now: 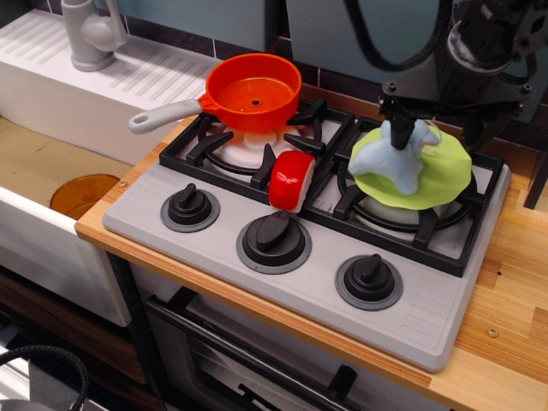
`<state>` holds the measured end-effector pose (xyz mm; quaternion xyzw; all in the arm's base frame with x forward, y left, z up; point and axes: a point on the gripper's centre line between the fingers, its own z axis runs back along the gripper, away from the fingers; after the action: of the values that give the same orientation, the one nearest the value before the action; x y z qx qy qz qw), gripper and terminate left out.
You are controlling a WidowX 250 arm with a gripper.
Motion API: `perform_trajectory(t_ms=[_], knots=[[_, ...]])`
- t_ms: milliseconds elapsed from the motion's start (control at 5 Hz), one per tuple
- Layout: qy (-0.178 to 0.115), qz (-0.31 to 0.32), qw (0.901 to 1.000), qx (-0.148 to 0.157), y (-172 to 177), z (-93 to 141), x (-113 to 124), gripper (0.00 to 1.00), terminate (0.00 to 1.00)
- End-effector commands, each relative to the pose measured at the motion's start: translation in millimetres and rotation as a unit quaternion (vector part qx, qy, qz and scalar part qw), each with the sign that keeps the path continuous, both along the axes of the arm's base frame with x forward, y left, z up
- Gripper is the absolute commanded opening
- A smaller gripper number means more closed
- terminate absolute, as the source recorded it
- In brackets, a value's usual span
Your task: End effector transition from object to object
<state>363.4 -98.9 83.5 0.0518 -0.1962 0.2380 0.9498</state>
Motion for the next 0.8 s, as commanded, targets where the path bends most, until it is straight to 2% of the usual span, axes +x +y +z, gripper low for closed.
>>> perform_trajectory(t_ms=[0, 200, 600], knots=[[-0.019, -0.011, 0.9997, 0.009, 2.3, 56.2, 4.1, 1.00, 0.00], [-0.012, -0.020, 0.9995, 0.022, 14.6, 65.7, -1.1, 1.00, 0.00], [-0.004, -0.041, 0.9981, 0.046, 56.8, 69.2, -8.9, 1.00, 0.00]])
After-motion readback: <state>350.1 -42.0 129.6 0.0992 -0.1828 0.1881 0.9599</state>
